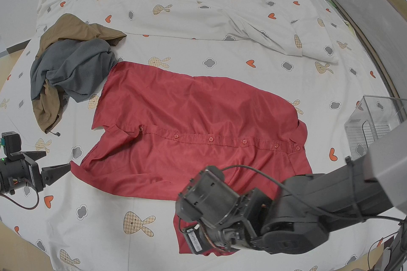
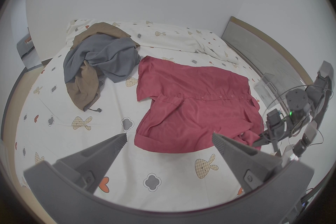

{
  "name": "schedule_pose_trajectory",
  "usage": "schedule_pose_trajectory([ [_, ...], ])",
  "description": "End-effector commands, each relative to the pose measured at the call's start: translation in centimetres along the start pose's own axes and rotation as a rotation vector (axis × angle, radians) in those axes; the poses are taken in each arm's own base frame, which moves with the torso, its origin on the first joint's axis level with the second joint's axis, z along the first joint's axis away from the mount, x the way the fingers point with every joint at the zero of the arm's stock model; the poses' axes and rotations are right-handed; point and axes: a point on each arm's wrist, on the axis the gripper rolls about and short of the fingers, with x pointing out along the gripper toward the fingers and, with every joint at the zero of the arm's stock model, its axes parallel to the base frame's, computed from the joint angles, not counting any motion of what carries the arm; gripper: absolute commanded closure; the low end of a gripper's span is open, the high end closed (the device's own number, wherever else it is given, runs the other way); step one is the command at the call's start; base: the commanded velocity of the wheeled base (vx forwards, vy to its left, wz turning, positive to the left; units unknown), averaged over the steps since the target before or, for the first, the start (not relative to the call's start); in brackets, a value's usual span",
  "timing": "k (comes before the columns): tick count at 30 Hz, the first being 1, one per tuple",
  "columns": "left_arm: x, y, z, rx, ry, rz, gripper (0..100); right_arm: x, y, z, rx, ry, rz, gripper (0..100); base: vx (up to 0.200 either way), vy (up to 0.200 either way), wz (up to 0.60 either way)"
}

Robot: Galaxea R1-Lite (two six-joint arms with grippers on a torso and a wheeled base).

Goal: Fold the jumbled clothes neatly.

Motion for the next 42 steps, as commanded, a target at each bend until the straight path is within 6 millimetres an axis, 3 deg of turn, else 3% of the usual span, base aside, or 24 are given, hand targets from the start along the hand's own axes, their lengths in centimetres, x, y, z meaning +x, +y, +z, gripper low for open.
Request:
schedule_pose_trajectory([
  [1, 0.0, 0.0, 0.1, 0.000, -0.002, 0.002, 0, -5.3, -2.3, -2.0, -0.072, 0.049, 0.154, 100, 0.000, 0.000, 0.00],
  [8, 0.1, 0.1, 0.2, -0.001, 0.002, 0.010, 0, -5.0, -3.1, -4.5, -0.216, 0.152, 0.212, 100, 0.000, 0.000, 0.00],
  [19, 0.0, 0.1, 0.2, 0.000, 0.001, 0.017, 0, -4.2, -2.9, -5.1, -0.246, 0.193, 0.235, 100, 0.000, 0.000, 0.00],
  [20, 0.0, 0.1, 0.2, -0.001, 0.004, 0.025, 0, -4.1, -3.0, -5.3, -0.253, 0.202, 0.231, 0, 0.000, 0.000, 0.00],
  [29, 0.4, 0.4, 0.1, -0.006, 0.023, 0.049, 0, -5.3, -4.1, -5.1, -0.233, 0.170, 0.233, 0, 0.000, 0.000, 0.00],
  [30, 0.8, 0.6, -0.1, -0.018, 0.039, 0.040, 0, -7.9, -6.0, -4.3, -0.184, 0.084, 0.235, 0, 0.000, 0.000, 0.00],
  [34, 1.8, 1.0, -0.7, -0.045, 0.084, 0.014, 0, -11.0, -9.1, -3.4, -0.093, -0.013, 0.254, 0, 0.000, 0.000, 0.00],
  [35, 2.0, 1.1, -0.8, -0.050, 0.091, 0.008, 0, -11.2, -9.5, -3.4, -0.079, -0.016, 0.255, 0, 0.000, 0.000, 0.00],
  [37, 3.0, 1.4, -1.3, -0.077, 0.121, -0.048, 0, -11.0, -12.3, -3.5, 0.015, -0.008, 0.242, 0, 0.000, 0.000, 0.00],
  [38, 3.0, 1.4, -1.3, -0.077, 0.121, -0.048, 0, -11.0, -12.3, -3.5, 0.015, -0.008, 0.242, 0, 0.000, 0.000, 0.00],
  [39, 4.0, 1.8, -1.8, -0.107, 0.151, -0.099, 0, -10.7, -14.7, -3.7, 0.100, 0.008, 0.248, 0, 0.000, 0.000, 0.00],
  [40, 4.7, 2.1, -2.1, -0.126, 0.173, -0.122, 0, -10.7, -15.8, -4.0, 0.143, 0.017, 0.271, 0, 0.000, 0.000, 0.00],
  [42, 5.5, 2.5, -2.5, -0.149, 0.198, -0.138, 0, -11.1, -16.7, -4.3, 0.178, 0.014, 0.308, 0, 0.000, 0.000, 0.00],
])
